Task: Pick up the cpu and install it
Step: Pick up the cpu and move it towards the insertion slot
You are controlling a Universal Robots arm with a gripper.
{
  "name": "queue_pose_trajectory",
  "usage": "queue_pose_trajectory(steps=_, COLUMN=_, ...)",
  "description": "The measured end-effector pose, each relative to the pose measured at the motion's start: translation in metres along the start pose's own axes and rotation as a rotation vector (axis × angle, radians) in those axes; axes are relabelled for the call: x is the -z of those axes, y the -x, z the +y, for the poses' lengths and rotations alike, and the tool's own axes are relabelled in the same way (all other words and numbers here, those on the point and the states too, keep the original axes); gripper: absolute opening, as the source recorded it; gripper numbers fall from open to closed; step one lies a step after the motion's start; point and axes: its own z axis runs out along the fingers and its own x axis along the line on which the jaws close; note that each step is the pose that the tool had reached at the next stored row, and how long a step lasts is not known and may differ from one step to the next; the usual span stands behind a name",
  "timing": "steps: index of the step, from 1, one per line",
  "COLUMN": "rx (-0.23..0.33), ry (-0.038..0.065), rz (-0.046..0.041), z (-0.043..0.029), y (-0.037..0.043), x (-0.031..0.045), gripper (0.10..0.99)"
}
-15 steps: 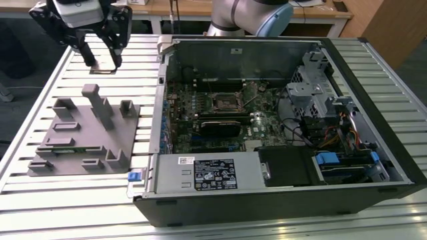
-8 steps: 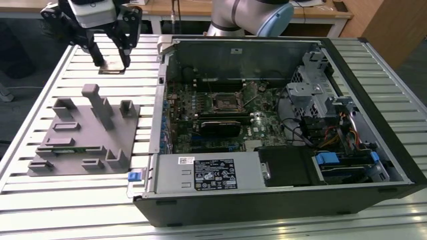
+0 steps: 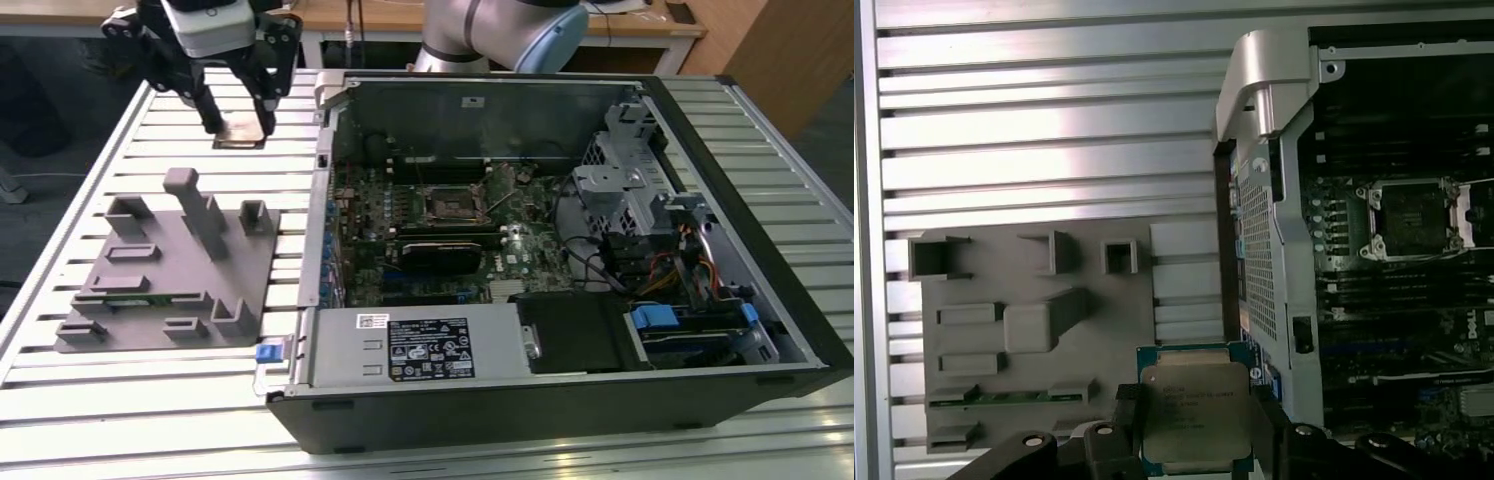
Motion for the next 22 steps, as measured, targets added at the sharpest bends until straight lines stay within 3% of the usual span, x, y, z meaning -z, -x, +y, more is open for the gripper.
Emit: queue_pose_trajectory(steps=22, rx=0.000, ry=0.004, rz=0.0004, z=0.0045, y=0.0599, x=-0.0034, gripper=0.525)
